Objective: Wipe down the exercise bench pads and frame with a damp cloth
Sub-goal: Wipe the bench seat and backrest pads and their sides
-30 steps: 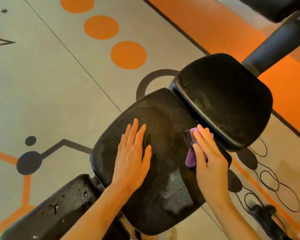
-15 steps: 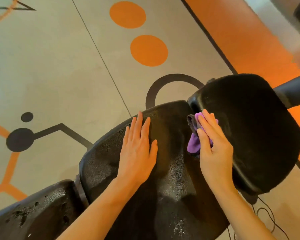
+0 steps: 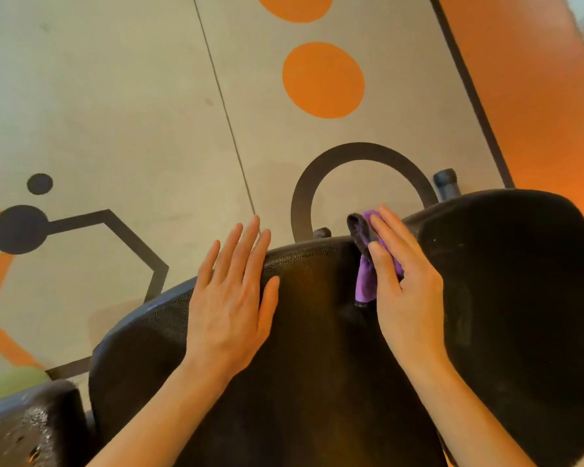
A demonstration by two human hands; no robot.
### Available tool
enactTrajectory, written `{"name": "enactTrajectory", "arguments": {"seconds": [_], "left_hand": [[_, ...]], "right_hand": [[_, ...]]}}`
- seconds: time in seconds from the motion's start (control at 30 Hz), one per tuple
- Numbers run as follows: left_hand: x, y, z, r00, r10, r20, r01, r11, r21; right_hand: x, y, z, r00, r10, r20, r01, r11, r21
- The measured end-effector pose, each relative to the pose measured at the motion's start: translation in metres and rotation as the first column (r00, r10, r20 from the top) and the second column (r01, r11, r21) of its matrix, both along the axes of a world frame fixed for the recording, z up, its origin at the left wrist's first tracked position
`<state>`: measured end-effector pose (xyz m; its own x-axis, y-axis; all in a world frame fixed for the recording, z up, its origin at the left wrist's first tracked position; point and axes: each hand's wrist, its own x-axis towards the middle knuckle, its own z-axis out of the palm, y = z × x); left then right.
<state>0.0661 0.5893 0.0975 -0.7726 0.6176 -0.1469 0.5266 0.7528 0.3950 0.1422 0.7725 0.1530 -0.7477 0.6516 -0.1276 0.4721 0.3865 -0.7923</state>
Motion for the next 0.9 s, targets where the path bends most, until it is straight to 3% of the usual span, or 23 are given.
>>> {"name": "enactTrajectory", "arguments": {"seconds": [0.13,0.33,0.47,0.57,0.67,0.73,0.8,0.83,0.9], "left_hand": [[0.0,0.001,-0.002,0.999,-0.03,-0.033,0.029,1.0,-0.009],[-0.004,0.002,-0.001,0.999,-0.028,-0.041,0.029,0.999,0.024],[-0.004,0.001,-0.002,0.998,-0.038,-0.041,0.039,0.999,0.009],[-0.005,0.0,-0.002,0.999,-0.043,-0.028,0.043,0.999,-0.003],[-0.006,0.0,-0.004,0.999,-0.038,-0.032,0.038,0.999,0.001],[-0.005,0.0,-0.004,0.999,-0.037,-0.032,0.037,0.999,0.014],[-0.005,0.0,-0.004,0.999,-0.036,-0.033,0.037,0.999,0.033],[-0.005,0.0,-0.004,0.999,-0.036,-0.035,0.037,0.999,0.038],[-0.005,0.0,-0.005,0.999,-0.036,-0.031,0.037,0.999,0.038]], "right_hand": [[-0.011,0.006,-0.015,0.997,0.064,0.037,-0.064,0.998,-0.016],[-0.014,0.02,-0.028,0.956,0.23,0.184,-0.252,0.962,0.104],[-0.022,0.011,-0.029,0.959,0.158,0.238,-0.211,0.952,0.22],[-0.045,-0.018,-0.026,0.899,0.3,0.32,-0.402,0.855,0.328],[-0.048,-0.011,-0.022,0.789,0.517,0.333,-0.606,0.745,0.279],[-0.038,0.018,-0.022,0.819,0.458,0.345,-0.544,0.811,0.214],[-0.029,0.028,-0.023,0.901,0.26,0.347,-0.34,0.92,0.193],[-0.032,0.018,-0.023,0.914,0.204,0.352,-0.292,0.931,0.219],[-0.044,-0.015,-0.025,0.892,0.256,0.372,-0.38,0.871,0.311]]}}
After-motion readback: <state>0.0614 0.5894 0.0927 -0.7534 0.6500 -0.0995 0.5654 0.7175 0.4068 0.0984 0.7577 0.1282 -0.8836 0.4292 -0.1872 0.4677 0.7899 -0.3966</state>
